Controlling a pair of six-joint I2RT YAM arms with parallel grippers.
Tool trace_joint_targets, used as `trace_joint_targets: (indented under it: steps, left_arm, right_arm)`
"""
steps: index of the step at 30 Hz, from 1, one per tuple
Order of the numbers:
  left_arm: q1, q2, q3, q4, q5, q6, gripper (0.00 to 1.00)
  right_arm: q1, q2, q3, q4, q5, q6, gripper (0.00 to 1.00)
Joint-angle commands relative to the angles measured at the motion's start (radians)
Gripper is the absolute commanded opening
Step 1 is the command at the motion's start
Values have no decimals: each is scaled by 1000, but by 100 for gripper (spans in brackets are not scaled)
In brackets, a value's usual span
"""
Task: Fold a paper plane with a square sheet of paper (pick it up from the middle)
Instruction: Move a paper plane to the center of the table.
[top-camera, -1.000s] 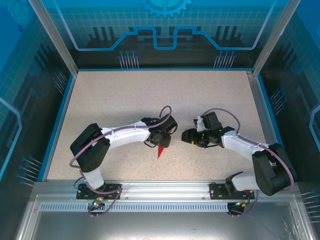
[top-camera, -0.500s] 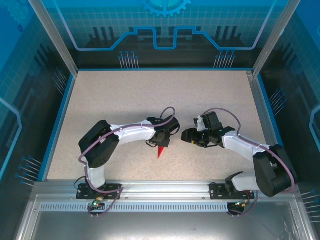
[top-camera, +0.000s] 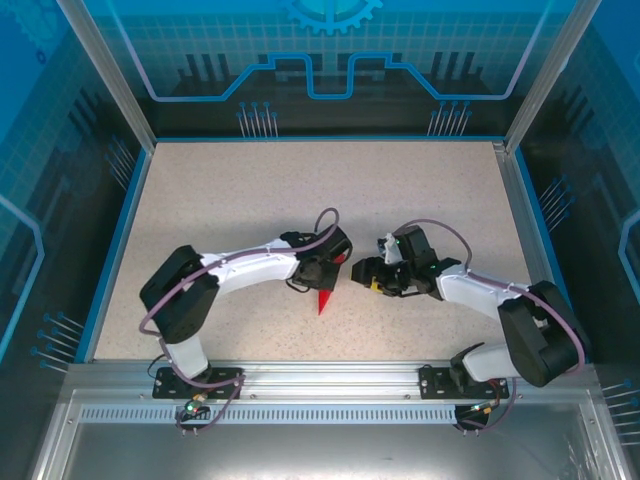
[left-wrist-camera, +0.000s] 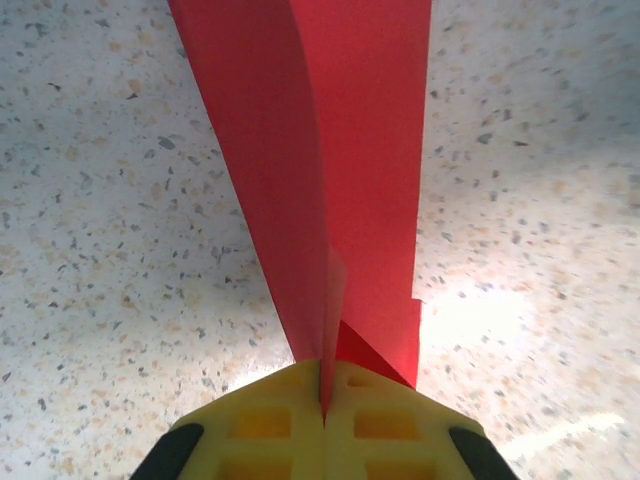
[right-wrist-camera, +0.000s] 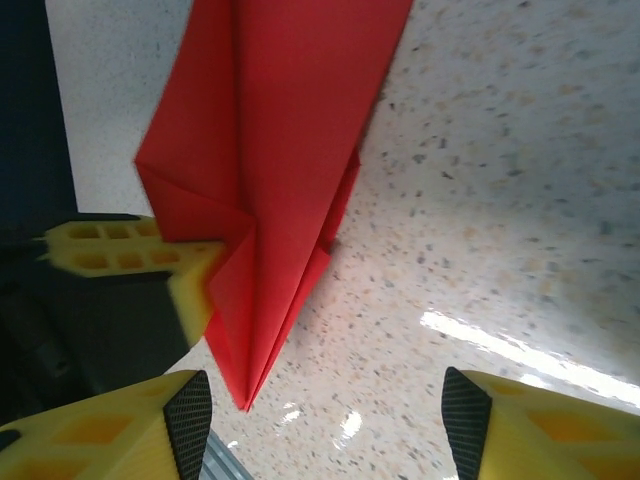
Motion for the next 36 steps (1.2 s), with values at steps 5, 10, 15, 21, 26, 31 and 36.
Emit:
trace_joint_targets:
  steps: [5,10,15,21,26,31,36]
  left_arm:
    - [60,-129,-56,78,183,-16,0]
    - [92,-159,-87,135,258,-37,0]
    - [123,-185,-112,172,299,-73,0]
    - [153,-258,-148,204,315,-102,0]
    - [163,-301,-168,220,322,-113,0]
    - [172,-346,-202,261,324,-126,0]
    - [179,-337,-244,323,349,-149,0]
  right_arm:
    - [61,69,-27,245,-48,172,67]
    - [77,83,-43,375,-49,274,70]
    - [83,100,-73,457,-46,361,75]
    - [86,115,-103,569,-52,466,79]
    - [85,117,-100,627,-60,518,79]
    - [82,69,-80,594,-58,522,79]
    - [78,8,-72,506,-48,492,79]
